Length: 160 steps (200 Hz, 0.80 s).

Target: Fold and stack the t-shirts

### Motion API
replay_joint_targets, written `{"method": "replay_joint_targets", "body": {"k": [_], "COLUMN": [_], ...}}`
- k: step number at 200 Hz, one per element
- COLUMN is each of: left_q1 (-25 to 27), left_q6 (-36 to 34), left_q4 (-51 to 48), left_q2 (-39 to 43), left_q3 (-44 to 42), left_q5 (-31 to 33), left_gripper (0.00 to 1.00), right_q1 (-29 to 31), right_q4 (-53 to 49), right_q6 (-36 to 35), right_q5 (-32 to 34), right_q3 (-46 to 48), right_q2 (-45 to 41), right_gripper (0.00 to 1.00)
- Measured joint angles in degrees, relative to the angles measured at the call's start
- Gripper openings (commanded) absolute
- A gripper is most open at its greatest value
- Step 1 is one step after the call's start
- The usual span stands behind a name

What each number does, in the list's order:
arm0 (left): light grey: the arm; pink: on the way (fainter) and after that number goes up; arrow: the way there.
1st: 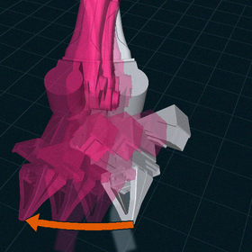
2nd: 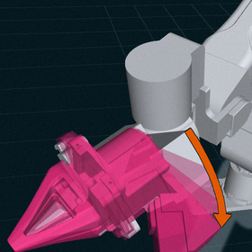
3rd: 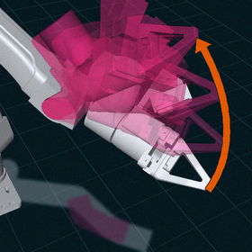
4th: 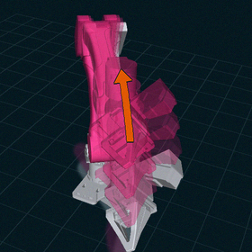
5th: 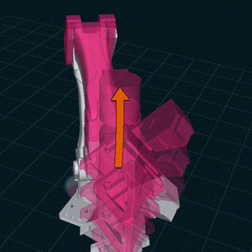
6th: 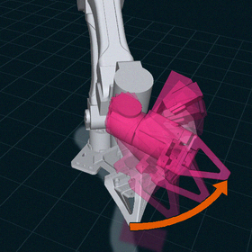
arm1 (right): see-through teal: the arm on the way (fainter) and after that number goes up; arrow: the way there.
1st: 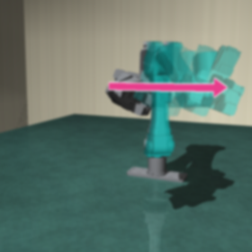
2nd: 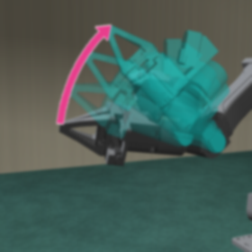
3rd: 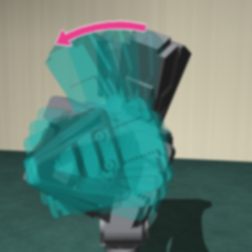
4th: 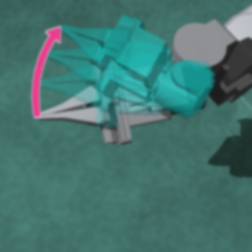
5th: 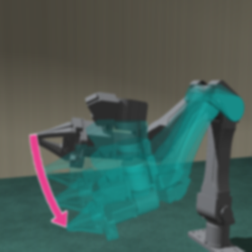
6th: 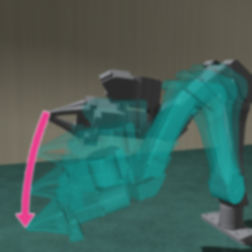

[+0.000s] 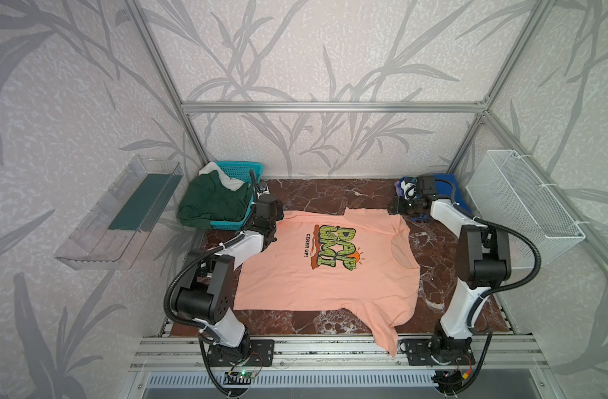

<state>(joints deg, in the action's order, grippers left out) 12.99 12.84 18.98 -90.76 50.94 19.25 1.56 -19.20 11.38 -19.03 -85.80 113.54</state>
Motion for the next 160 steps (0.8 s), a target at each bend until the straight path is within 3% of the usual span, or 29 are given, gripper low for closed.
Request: {"method": "replay_joint_targets", "body": {"k": [72,160], "left_q1": [0.9,0.9], "left_q6": [2.4,3.5], "left_q4": [-4.5,-5.9], "left_q2": [6.3,7.9], "left_q3": [-4.8,-5.5], "left_q5": [0.4,-0.3], "left_gripper": [0.78,0.78], "right_q1": [3.3,5.2], "right_q4": [-11.5,-25.5], "right_q6": [0.4,0.6], "right_q5": [3.4,16.8], "right_q3": [-24.0,-37.6], "right_q2": [21.1,27.1], "right_gripper": [0.59,0.58]}}
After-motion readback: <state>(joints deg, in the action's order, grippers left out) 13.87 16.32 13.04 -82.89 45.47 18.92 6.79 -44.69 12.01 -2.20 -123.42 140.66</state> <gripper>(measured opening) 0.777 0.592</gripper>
